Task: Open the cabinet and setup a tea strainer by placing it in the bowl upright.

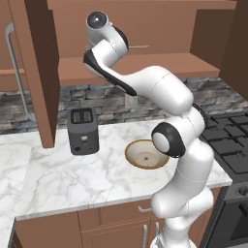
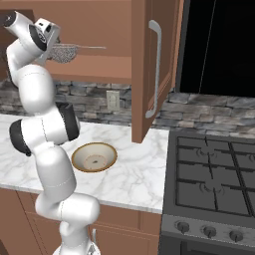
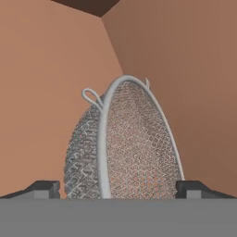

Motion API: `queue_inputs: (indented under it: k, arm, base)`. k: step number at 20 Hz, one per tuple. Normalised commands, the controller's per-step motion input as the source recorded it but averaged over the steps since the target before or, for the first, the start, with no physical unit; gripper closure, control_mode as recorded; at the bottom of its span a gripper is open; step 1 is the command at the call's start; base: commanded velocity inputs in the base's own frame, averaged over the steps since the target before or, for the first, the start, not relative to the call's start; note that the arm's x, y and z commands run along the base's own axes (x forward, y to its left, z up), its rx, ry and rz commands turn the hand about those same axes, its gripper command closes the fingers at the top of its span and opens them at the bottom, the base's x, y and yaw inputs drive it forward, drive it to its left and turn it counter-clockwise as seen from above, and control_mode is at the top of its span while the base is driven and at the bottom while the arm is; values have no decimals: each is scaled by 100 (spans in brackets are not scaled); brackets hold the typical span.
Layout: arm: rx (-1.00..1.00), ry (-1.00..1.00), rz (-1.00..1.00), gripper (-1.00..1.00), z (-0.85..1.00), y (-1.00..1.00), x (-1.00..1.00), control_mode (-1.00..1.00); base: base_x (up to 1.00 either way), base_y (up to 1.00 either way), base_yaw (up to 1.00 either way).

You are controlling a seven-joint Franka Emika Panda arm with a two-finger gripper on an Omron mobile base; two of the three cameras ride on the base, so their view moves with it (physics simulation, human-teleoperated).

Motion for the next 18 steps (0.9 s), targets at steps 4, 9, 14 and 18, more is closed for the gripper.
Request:
queue_inputs:
  k: [4, 9, 14, 18]
  arm:
    - [0, 0, 0, -100, 0, 1, 0, -100]
    - [0, 0, 0, 100, 0, 2, 0, -100]
    - [0, 0, 0, 100, 0, 1, 1, -100]
    - [0, 0, 0, 100, 0, 0, 0, -100]
  base:
    - [0, 0, 0]
    - [0, 0, 0]
    - [0, 0, 0]
    - [0, 0, 0]
